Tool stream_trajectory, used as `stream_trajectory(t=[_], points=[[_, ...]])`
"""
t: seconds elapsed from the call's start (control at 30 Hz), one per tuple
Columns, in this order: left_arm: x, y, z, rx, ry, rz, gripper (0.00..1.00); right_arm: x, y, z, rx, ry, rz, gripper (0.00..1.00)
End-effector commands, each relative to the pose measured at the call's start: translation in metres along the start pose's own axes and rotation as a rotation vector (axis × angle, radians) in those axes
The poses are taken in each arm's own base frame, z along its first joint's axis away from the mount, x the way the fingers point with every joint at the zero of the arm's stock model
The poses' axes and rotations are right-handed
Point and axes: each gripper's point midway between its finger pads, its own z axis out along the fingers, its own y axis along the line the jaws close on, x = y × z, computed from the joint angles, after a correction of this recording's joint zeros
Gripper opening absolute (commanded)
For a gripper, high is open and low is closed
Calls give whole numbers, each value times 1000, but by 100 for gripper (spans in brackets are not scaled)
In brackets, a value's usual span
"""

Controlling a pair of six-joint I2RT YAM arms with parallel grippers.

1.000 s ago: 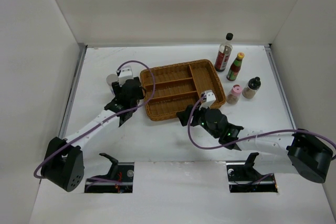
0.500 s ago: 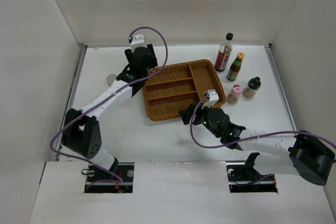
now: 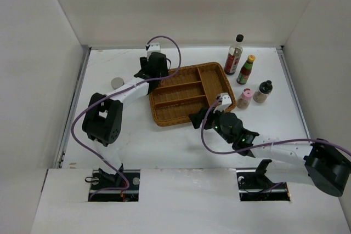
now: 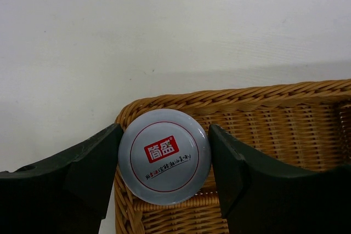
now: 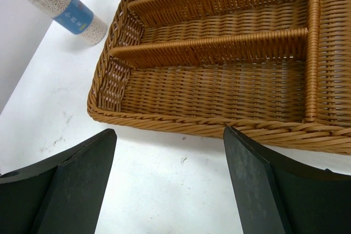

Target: Organize the condiment bottles

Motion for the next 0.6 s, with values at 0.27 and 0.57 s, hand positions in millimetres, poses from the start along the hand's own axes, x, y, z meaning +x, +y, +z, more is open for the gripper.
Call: stream_trajectory(t=[0.27, 0.57], points=[[-14, -12, 10, 32, -128, -66, 51, -27, -3, -3, -6, -90, 24, 91], [-33, -11, -17, 53, -191, -96, 93, -76, -20, -29, 87, -179, 39, 84]])
